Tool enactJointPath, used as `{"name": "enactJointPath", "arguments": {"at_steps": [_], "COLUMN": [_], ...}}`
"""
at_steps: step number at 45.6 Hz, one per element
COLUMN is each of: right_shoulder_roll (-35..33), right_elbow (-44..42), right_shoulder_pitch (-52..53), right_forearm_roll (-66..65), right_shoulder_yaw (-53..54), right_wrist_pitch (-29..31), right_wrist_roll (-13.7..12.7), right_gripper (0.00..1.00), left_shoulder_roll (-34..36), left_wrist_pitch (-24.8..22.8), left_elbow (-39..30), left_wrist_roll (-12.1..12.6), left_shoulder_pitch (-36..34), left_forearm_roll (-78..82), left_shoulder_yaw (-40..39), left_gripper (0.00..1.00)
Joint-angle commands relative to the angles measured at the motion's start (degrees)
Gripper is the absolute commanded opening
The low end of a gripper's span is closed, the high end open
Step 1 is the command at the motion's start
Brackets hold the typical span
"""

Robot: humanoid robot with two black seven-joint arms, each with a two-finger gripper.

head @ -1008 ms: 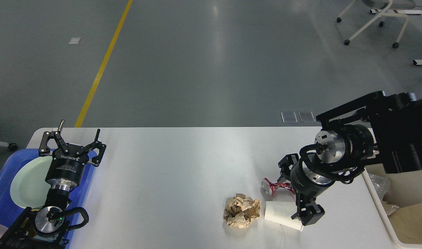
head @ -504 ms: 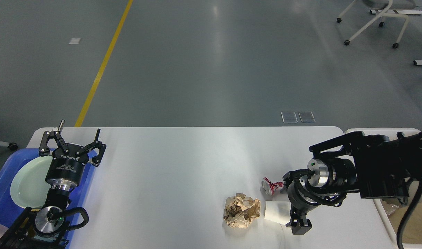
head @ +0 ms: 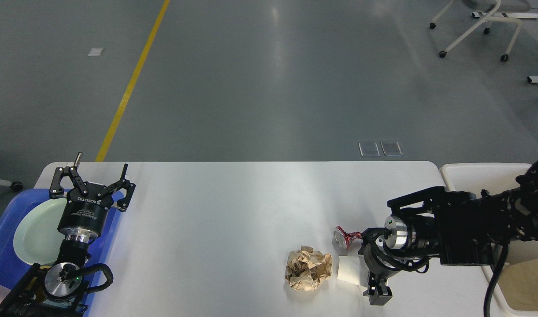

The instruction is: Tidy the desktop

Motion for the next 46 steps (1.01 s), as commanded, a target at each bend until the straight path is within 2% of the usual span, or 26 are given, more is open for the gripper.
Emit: {"name": "enactJointPath", "arguments": {"at_steps": [1,19,25,29,40,42,46], "right_shoulder_roll": [0.08,0.6,0.96,0.61,0.34,0.34,-0.01], "right_elbow": [-0.75,-3.65,-4.44,-4.35,-4.27,-4.26,-4.18], "right_shoulder_pitch": [-0.3,-2.85,-3.82,-3.82,-3.47,-3.38,-3.12], "right_forearm_roll": [-0.07,-1.48,-1.92,-2.36,-2.27,-2.27,-2.27], "right_shoulder_yaw": [-0.17,-0.79,-0.79,-0.79,-0.79,-0.79,-0.96], "right_wrist_pitch": [0.01,-0.17,-0.17,0.09,0.18,0.18,0.18], "right_wrist_roll": [0.03,0.03,-0.06,-0.15,-0.32,-0.41,-0.41], "right_gripper": [1.0,1.0,0.96,0.78,0.2,0.12,0.04], "left_shoulder_roll": [0.0,0.0,0.0,0.0,0.0,0.0,0.0], "left_wrist_pitch": [0.0,0.0,0.0,0.0,0.0,0.0,0.0], "left_elbow": [0.08,0.08,-0.01,-0.01,0.08,-0.01,-0.01], "left_wrist_roll": [-0.01,-0.01,-0.01,-0.01,-0.01,0.08,-0.01], "left_shoulder_pitch": [0.0,0.0,0.0,0.0,0.0,0.0,0.0], "left_forearm_roll": [0.0,0.0,0.0,0.0,0.0,0.0,0.0], "left_shoulder_yaw": [0.0,0.0,0.0,0.0,0.0,0.0,0.0], "left_gripper": [0.96,0.96,0.96,0.96,0.96,0.96,0.96]}}
